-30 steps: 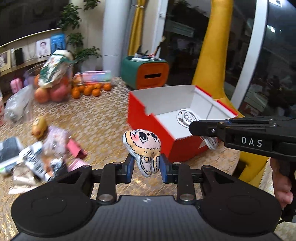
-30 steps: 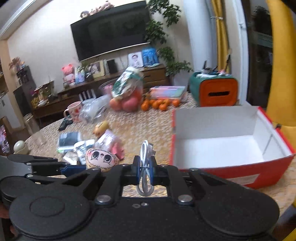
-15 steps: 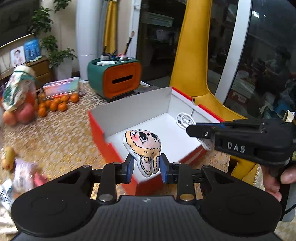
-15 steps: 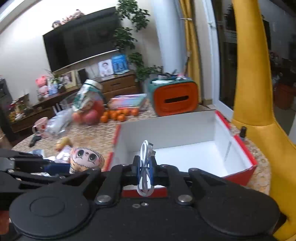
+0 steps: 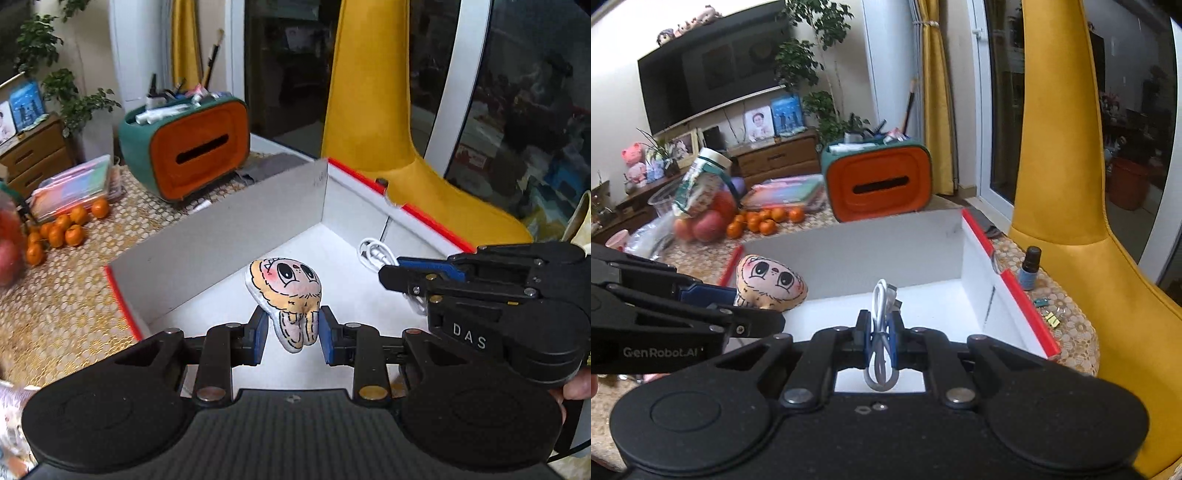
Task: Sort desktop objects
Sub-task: 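Carry the plush and cable with both tools over the red box, then open the left tool dropping the plush while the right tool releases the cable into the box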
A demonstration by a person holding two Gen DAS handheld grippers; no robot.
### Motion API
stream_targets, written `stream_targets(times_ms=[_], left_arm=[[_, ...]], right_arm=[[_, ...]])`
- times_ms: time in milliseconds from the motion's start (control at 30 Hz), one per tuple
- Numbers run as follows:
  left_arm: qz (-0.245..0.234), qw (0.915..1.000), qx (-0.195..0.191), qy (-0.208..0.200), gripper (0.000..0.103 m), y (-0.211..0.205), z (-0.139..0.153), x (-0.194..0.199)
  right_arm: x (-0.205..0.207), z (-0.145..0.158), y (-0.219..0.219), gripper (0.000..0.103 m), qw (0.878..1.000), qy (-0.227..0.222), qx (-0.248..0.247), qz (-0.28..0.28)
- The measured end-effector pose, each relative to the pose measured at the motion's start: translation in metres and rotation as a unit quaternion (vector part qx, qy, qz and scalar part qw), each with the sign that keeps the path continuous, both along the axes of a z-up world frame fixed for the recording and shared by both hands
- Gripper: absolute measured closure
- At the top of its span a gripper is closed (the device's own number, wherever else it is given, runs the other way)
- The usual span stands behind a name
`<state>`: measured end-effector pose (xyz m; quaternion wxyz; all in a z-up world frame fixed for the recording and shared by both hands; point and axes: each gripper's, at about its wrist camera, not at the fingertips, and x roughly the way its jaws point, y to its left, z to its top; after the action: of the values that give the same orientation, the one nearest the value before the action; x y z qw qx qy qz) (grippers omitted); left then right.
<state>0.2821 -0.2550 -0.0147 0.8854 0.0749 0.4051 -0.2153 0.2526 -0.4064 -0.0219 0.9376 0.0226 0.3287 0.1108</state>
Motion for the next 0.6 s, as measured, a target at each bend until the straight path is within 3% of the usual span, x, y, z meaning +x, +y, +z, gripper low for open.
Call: stream_targets(times_ms=[600], left_arm=[[-0.008,0.9945,0.036,0.098,0.075,-0.023,-0.058,0.056]], right_arm=[[0.043,-0.039,0.001,0.094,0.997,0.075,-0.024,0.006]])
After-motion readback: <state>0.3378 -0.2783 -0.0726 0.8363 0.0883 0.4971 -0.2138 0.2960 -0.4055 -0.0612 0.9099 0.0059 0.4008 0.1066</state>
